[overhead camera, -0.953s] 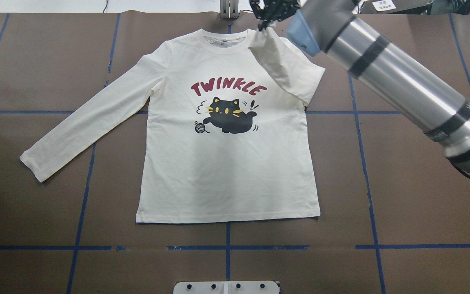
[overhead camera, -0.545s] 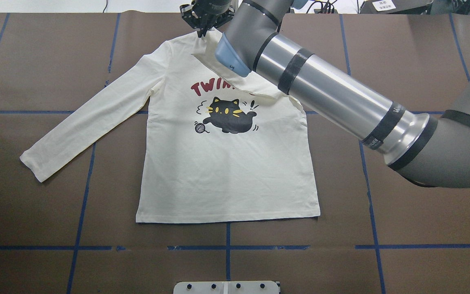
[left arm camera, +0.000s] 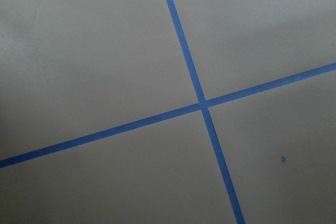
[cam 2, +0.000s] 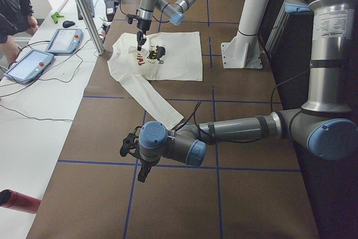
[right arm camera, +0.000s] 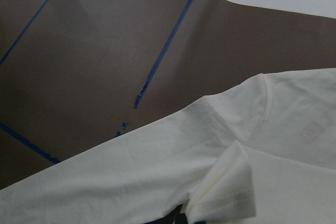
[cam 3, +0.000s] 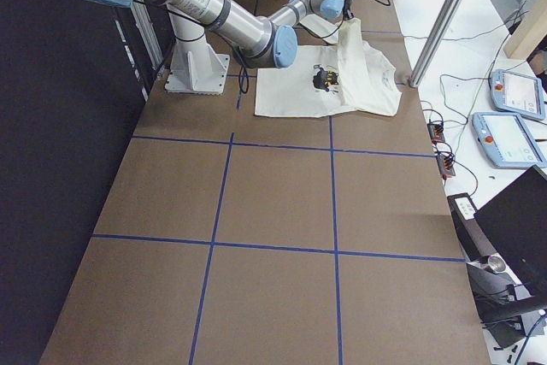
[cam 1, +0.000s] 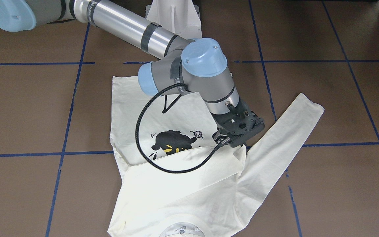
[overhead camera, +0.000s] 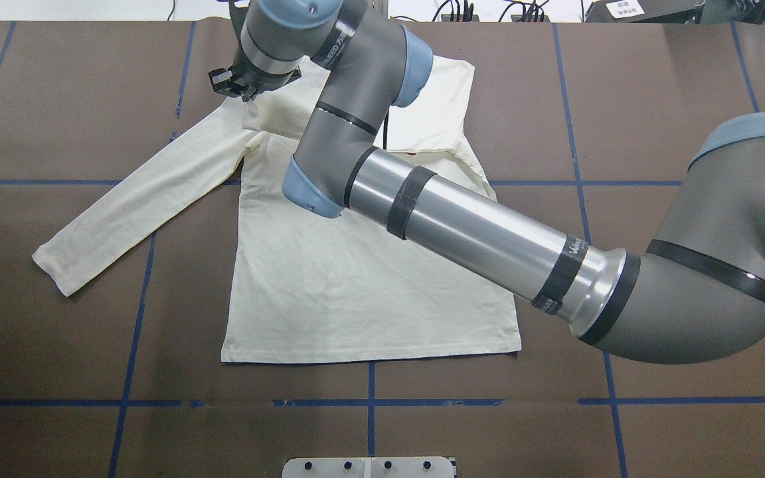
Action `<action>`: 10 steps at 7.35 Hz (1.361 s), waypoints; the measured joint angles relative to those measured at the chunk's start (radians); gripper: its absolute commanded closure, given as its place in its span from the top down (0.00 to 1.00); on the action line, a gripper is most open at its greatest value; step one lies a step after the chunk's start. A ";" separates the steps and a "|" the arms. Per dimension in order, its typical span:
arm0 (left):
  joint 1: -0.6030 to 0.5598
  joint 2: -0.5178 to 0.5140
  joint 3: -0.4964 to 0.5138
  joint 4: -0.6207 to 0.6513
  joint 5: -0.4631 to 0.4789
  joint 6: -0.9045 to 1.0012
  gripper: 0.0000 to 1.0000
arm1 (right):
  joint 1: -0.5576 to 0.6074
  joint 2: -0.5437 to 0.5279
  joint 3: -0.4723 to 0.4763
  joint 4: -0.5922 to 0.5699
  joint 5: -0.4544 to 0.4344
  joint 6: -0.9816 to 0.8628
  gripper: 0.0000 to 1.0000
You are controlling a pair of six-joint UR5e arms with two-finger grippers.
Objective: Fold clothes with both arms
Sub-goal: 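Fold the held sleeve across the shirt chest with the right gripper, then release the sleeve and raise the right gripper while the left gripper approaches the other cuff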
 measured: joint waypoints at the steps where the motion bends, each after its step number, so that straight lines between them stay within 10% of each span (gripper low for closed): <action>1: 0.000 -0.005 0.004 -0.001 0.000 -0.005 1.00 | -0.024 -0.001 0.000 0.020 -0.033 0.017 1.00; 4: 0.003 -0.016 0.004 -0.016 0.002 -0.055 1.00 | -0.033 -0.008 0.042 -0.114 -0.055 0.074 1.00; 7: 0.143 -0.007 -0.018 -0.264 0.029 -0.566 1.00 | 0.067 -0.161 0.286 -0.470 0.040 0.071 1.00; 10: 0.444 0.115 -0.251 -0.361 0.209 -1.132 1.00 | 0.233 -0.454 0.504 -0.563 0.223 -0.039 1.00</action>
